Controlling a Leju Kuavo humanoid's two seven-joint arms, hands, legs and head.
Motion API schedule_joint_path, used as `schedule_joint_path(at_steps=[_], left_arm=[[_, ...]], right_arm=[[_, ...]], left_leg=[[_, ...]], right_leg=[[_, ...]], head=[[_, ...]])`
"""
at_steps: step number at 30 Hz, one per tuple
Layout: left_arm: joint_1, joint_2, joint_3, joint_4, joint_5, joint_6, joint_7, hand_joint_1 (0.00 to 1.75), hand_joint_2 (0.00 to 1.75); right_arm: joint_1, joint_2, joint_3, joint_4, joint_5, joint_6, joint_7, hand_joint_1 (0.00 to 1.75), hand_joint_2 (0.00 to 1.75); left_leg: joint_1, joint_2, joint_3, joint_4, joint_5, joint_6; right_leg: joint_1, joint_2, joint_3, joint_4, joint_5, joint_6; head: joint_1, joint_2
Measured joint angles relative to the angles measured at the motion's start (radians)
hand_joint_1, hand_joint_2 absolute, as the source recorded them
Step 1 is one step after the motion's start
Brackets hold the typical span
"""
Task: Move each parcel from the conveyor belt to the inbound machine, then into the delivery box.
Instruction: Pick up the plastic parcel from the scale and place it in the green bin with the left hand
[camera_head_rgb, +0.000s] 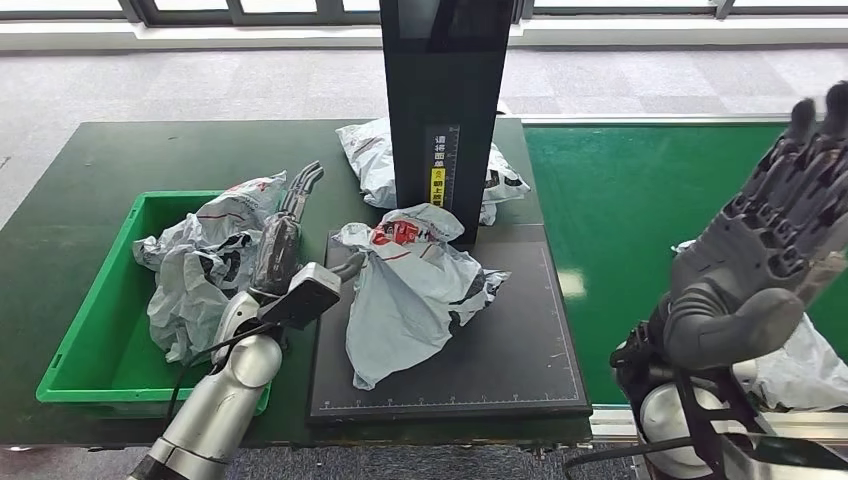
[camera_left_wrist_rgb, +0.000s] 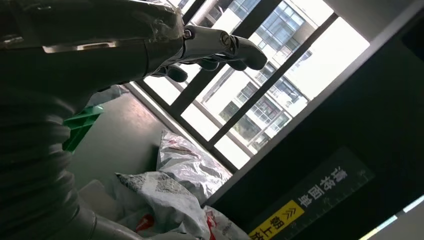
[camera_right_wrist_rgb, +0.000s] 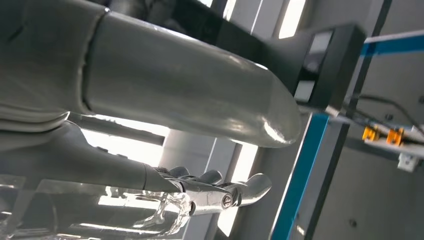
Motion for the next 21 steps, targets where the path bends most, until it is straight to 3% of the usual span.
schedule_joint_path(at_steps=[9, 21], left_arm=[[-0.136, -0.073, -0.129, 0.261, -0.134, 0.025, 0.030, 0.00, 1.75], [-0.247, -0.136, -0.269, 0.431, -0.310, -0.029, 0.092, 0.00, 1.75]], right_arm=[[-0.061, 0.001, -0.066, 0.090, -0.068, -0.002, -0.023, 0.00, 0.00], [-0.110, 0.000, -0.069, 0.134, -0.069, -0.001, -0.004, 0.00, 0.00]], left_leg=[[0.000, 0.000, -0.001, 0.000, 0.000, 0.000], [0.000, 0.000, -0.001, 0.000, 0.000, 0.000]], right_leg=[[0.000, 0.000, 0.000, 0.000, 0.001, 0.000], [0.000, 0.000, 0.000, 0.000, 0.001, 0.000]], head=[[0.000, 0.000], [0.000, 0.000]])
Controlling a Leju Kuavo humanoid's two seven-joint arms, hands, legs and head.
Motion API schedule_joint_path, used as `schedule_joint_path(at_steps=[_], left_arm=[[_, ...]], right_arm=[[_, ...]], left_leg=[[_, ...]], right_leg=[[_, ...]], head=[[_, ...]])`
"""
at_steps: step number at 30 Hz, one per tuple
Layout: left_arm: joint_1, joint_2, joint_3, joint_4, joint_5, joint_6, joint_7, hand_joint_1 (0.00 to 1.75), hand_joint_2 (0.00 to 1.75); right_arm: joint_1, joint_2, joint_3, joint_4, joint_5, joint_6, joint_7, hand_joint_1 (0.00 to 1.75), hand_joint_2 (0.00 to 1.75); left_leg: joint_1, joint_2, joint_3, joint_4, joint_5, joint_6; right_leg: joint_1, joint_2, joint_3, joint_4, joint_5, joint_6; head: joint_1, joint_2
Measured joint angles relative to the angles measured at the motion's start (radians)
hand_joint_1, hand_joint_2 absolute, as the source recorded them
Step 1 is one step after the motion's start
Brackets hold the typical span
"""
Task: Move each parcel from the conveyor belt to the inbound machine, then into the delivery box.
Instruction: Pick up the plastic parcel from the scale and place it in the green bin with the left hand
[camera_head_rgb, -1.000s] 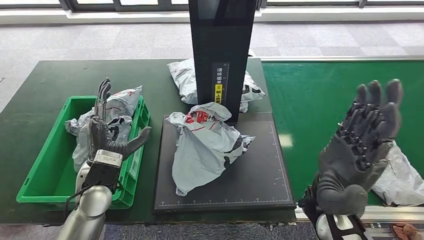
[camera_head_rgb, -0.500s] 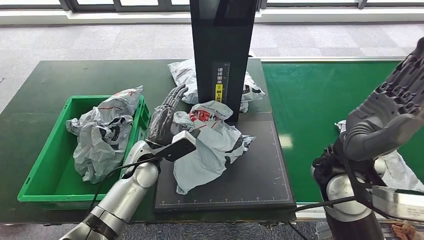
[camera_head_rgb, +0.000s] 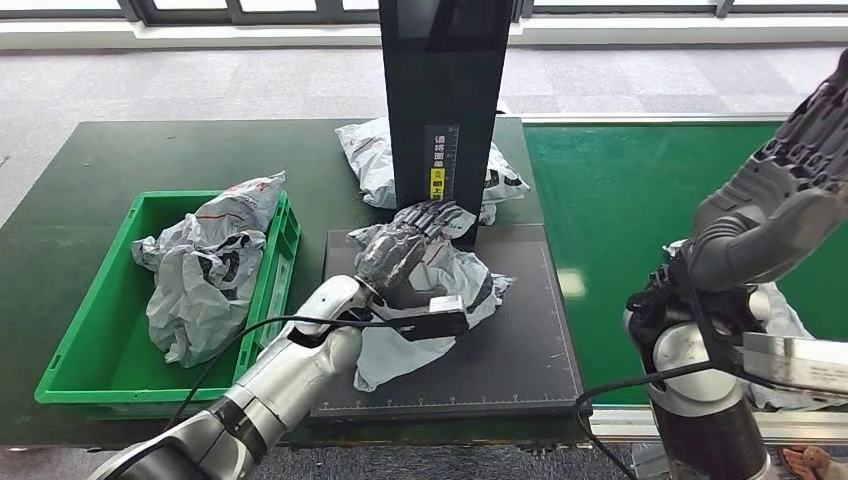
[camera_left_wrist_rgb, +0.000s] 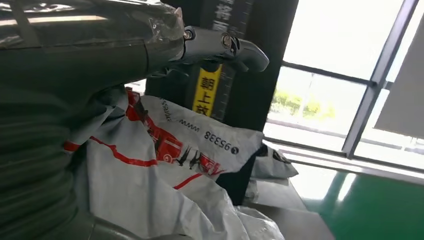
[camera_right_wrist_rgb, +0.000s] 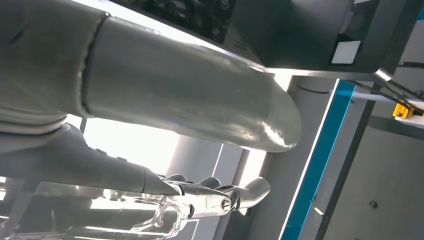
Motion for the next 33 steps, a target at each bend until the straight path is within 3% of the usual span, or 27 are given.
schedule_joint_path(at_steps=[5, 12, 15, 25, 33], left_arm=[[-0.044, -0.022, -0.078, 0.063, -0.083, -0.053, 0.011, 0.00, 1.75], [-0.166, 0.016, -0.158, 0.160, -0.113, -0.369, -0.074, 0.00, 1.75], [-0.219, 0.041, -0.195, 0.199, -0.126, -0.462, -0.078, 0.00, 1.75], [-0.288, 0.090, -0.267, 0.263, -0.156, -0.561, -0.062, 0.00, 1.75], [-0.314, 0.132, -0.319, 0.277, -0.188, -0.557, -0.046, 0.00, 1.75]], right_arm=[[-0.004, 0.000, 0.000, 0.017, 0.013, 0.007, -0.003, 0.00, 0.00], [-0.039, 0.005, 0.000, 0.067, 0.034, 0.063, 0.024, 0.00, 0.00], [-0.072, 0.016, 0.000, 0.107, 0.041, 0.075, 0.039, 0.00, 0.00], [-0.101, 0.033, 0.000, 0.162, 0.058, 0.080, 0.045, 0.00, 0.00], [-0.076, 0.037, 0.000, 0.173, 0.076, 0.096, 0.034, 0.00, 0.00]], left_leg=[[0.000, 0.000, 0.000, 0.000, 0.000, 0.000], [0.000, 0.000, 0.000, 0.000, 0.001, -0.001], [0.000, 0.000, 0.000, 0.000, 0.002, -0.002], [0.000, 0.000, 0.000, 0.000, 0.002, -0.002], [0.000, 0.000, 0.001, 0.000, 0.003, -0.003]], right_leg=[[0.000, 0.000, 0.000, 0.000, 0.000, 0.000], [0.000, 0.001, -0.001, 0.002, 0.000, 0.000], [0.000, 0.001, -0.001, 0.003, 0.000, 0.000], [0.000, 0.000, 0.000, 0.003, 0.000, -0.001], [0.000, 0.000, 0.000, 0.004, 0.001, -0.001]], head=[[0.000, 0.000], [0.000, 0.000], [0.000, 0.000], [0.000, 0.000], [0.000, 0.000]])
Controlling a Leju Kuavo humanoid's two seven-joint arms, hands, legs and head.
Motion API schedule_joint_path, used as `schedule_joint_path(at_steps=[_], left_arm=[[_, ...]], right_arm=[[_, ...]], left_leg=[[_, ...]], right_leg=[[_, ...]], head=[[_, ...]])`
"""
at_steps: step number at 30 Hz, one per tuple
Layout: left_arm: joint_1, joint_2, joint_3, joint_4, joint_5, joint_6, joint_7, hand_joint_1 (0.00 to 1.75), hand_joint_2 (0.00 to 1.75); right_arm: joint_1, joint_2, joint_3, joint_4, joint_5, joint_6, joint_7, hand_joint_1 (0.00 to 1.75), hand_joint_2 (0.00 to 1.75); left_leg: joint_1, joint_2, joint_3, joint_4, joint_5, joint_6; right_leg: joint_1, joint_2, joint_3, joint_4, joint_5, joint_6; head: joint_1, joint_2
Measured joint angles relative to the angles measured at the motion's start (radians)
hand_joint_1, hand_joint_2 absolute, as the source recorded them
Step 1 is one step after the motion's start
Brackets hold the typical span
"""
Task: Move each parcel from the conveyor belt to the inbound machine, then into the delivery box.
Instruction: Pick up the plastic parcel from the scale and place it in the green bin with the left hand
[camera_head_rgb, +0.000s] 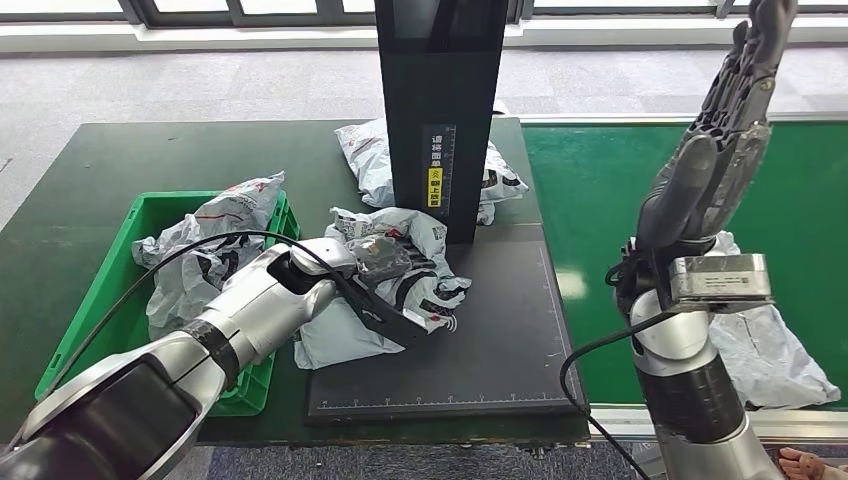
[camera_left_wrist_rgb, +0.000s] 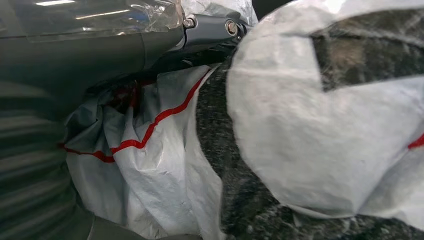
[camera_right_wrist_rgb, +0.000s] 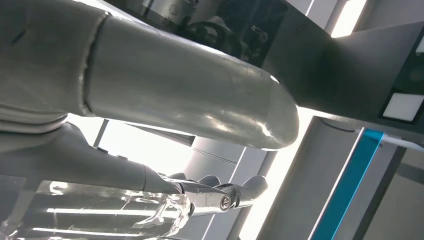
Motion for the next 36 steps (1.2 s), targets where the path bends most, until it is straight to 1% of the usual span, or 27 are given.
schedule_joint_path(at_steps=[14, 21, 25, 30, 36], left_arm=[[-0.007, 0.010, -0.037, 0.009, -0.010, 0.011, 0.011, 0.00, 1.75], [-0.009, 0.006, -0.054, 0.012, -0.031, 0.039, 0.018, 0.00, 1.75], [-0.005, 0.002, -0.087, 0.013, -0.072, 0.070, 0.035, 1.75, 1.75], [0.006, 0.002, -0.102, 0.024, -0.065, 0.067, 0.002, 1.75, 1.75], [0.023, 0.007, -0.113, 0.033, -0.058, 0.085, -0.003, 1.75, 1.75]], right_arm=[[0.009, 0.009, 0.000, 0.013, 0.007, 0.010, 0.000, 0.00, 0.00], [0.004, 0.018, 0.000, 0.023, 0.030, 0.030, 0.012, 0.00, 0.00], [0.004, 0.023, 0.000, 0.026, 0.040, 0.033, 0.018, 0.00, 0.00], [0.004, 0.024, 0.000, 0.031, 0.040, 0.033, 0.018, 0.00, 0.00], [0.004, 0.024, 0.000, 0.032, 0.037, 0.032, 0.018, 0.00, 0.00]], left_leg=[[0.000, 0.000, 0.001, 0.000, 0.001, -0.001], [0.000, 0.000, 0.001, 0.000, 0.001, -0.001], [0.000, 0.000, 0.002, 0.000, 0.001, -0.001], [0.000, -0.002, 0.004, 0.000, 0.001, -0.001], [0.000, -0.003, 0.004, 0.000, 0.001, 0.000]], right_leg=[[0.000, 0.000, 0.001, 0.000, 0.001, -0.001], [0.000, 0.000, 0.001, 0.000, 0.001, -0.001], [0.000, 0.000, 0.002, 0.000, 0.001, -0.001], [0.000, -0.003, 0.005, 0.000, 0.000, -0.001], [0.000, -0.005, 0.006, 0.000, 0.000, -0.001]], head=[[0.000, 0.000], [0.000, 0.000], [0.000, 0.000], [0.000, 0.000], [0.000, 0.000]])
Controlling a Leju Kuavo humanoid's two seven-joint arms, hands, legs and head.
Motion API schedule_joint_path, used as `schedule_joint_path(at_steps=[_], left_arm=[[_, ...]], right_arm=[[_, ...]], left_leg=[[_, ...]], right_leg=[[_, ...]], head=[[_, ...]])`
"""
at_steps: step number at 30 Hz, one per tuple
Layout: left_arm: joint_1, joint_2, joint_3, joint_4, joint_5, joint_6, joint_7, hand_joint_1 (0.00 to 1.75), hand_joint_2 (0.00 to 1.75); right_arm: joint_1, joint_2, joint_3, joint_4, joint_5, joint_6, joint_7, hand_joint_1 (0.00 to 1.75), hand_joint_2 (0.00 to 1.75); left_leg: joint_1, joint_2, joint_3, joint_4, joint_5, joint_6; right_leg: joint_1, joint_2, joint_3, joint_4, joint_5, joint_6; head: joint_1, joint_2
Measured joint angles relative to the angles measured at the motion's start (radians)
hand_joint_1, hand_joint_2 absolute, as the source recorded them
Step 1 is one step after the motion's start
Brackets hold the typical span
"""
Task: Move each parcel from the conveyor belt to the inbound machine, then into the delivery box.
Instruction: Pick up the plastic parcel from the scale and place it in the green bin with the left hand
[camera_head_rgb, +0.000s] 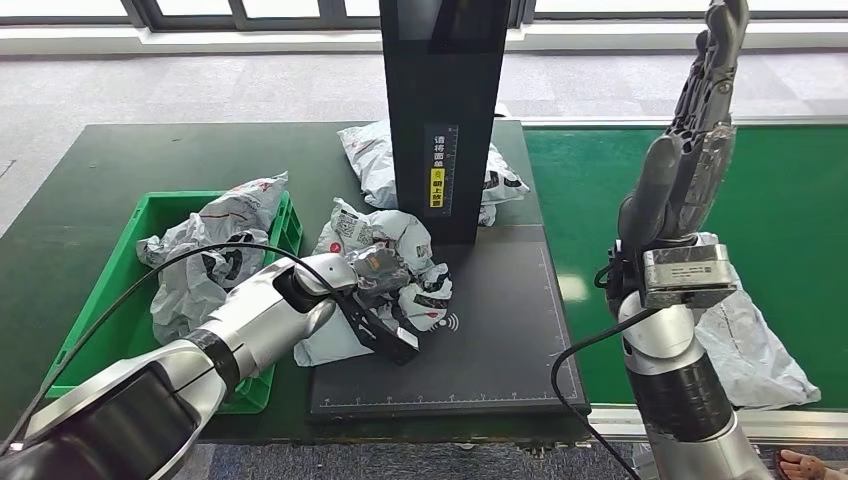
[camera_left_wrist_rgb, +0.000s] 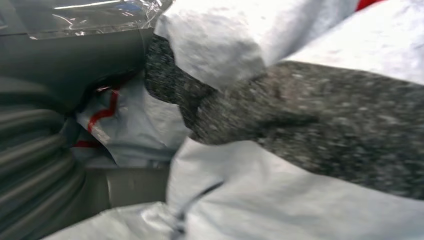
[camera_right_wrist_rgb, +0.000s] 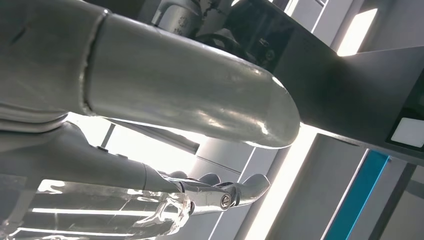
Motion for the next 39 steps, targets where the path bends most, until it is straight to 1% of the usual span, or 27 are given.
schedule_joint_path(at_steps=[6, 10, 15, 22, 25, 26, 28, 31, 33, 36, 37, 39], left_arm=[[0.009, 0.007, -0.003, 0.005, 0.000, 0.007, 0.000, 1.75, 1.75], [0.011, 0.013, -0.003, 0.004, 0.000, 0.032, 0.007, 1.75, 1.75], [0.018, 0.031, -0.003, -0.003, 0.000, 0.072, 0.022, 1.75, 1.75], [0.025, 0.049, -0.003, -0.013, 0.000, 0.080, 0.025, 1.75, 1.75], [0.029, 0.054, -0.004, -0.018, -0.014, 0.109, 0.051, 1.75, 1.75], [0.032, 0.058, -0.004, -0.023, -0.034, 0.133, 0.080, 1.75, 1.75], [0.041, 0.072, -0.006, -0.034, -0.103, 0.197, 0.173, 1.75, 1.75], [0.071, 0.119, -0.010, -0.072, -0.253, 0.298, 0.393, 1.75, 1.75], [0.103, 0.170, -0.009, -0.129, -0.333, 0.345, 0.551, 1.75, 1.75], [0.163, 0.267, -0.001, -0.271, -0.365, 0.387, 0.775, 1.75, 1.75], [0.185, 0.301, 0.005, -0.332, -0.366, 0.403, 0.838, 1.75, 1.75], [0.220, 0.369, 0.019, -0.456, -0.367, 0.437, 0.933, 1.75, 1.75]], right_arm=[[0.001, 0.000, 0.000, 0.000, -0.001, 0.000, 0.000, 0.00, 0.00], [0.002, 0.000, 0.000, 0.000, -0.008, -0.002, -0.002, 0.00, 0.00], [0.015, -0.005, 0.000, -0.005, -0.020, -0.003, -0.013, 0.00, 0.00], [0.026, -0.011, 0.000, -0.011, -0.024, -0.003, -0.015, 0.00, 0.00], [0.030, -0.012, 0.000, -0.011, -0.024, -0.005, -0.017, 0.00, 0.00], [0.034, -0.013, 0.000, -0.012, -0.023, -0.007, -0.019, 0.00, 0.00], [0.048, -0.015, 0.000, -0.019, -0.018, -0.014, -0.028, 0.00, 0.00], [0.091, -0.021, -0.004, -0.038, -0.011, -0.026, -0.055, 0.00, 0.00], [0.131, -0.025, -0.015, -0.055, -0.009, -0.029, -0.074, 0.00, 0.00], [0.188, -0.027, -0.039, -0.081, -0.003, -0.039, -0.093, 0.00, 0.00], [0.206, -0.027, -0.047, -0.090, -0.001, -0.044, -0.097, 0.00, 0.00], [0.235, -0.027, -0.062, -0.109, 0.000, -0.052, -0.101, 0.00, 0.00]], left_leg=[[0.000, 0.000, 0.000, 0.000, 0.000, 0.000], [0.000, 0.000, 0.000, 0.000, 0.000, 0.000], [0.000, 0.001, 0.000, -0.001, 0.000, 0.000], [0.000, 0.001, 0.000, -0.001, 0.000, 0.000], [0.000, 0.001, 0.000, -0.001, 0.000, 0.000], [0.000, 0.001, 0.000, -0.001, 0.000, 0.000], [0.000, 0.001, 0.000, -0.001, 0.000, -0.001], [0.000, 0.003, 0.000, -0.001, 0.000, -0.001], [0.001, 0.004, 0.000, -0.002, 0.000, -0.002], [0.001, 0.005, -0.001, -0.002, -0.001, -0.003], [0.001, 0.006, -0.002, -0.002, -0.001, -0.003], [0.002, 0.006, -0.004, -0.002, -0.002, -0.004]], right_leg=[[0.000, 0.001, -0.001, 0.000, 0.001, -0.001], [0.000, 0.001, -0.001, 0.000, 0.000, -0.001], [0.000, 0.001, -0.001, 0.000, 0.000, -0.001], [0.000, 0.001, -0.001, 0.000, 0.000, -0.001], [0.000, 0.001, -0.002, 0.000, 0.000, -0.001], [0.000, 0.001, -0.002, 0.000, 0.000, -0.001], [0.001, 0.002, -0.002, 0.000, 0.000, -0.001], [0.001, 0.004, -0.003, 0.000, 0.000, -0.002], [0.001, 0.006, -0.004, 0.000, 0.000, -0.002], [0.002, 0.008, -0.007, 0.000, -0.001, -0.003], [0.002, 0.008, -0.007, 0.000, -0.001, -0.003], [0.002, 0.008, -0.009, 0.000, -0.001, -0.004]], head=[[0.000, 0.000], [0.000, 0.000], [0.000, 0.000], [0.000, 0.000], [0.000, 0.000], [0.000, 0.000], [0.000, 0.000], [0.000, 0.000], [0.000, 0.000], [0.000, 0.000], [0.000, 0.000], [0.000, 0.000]])
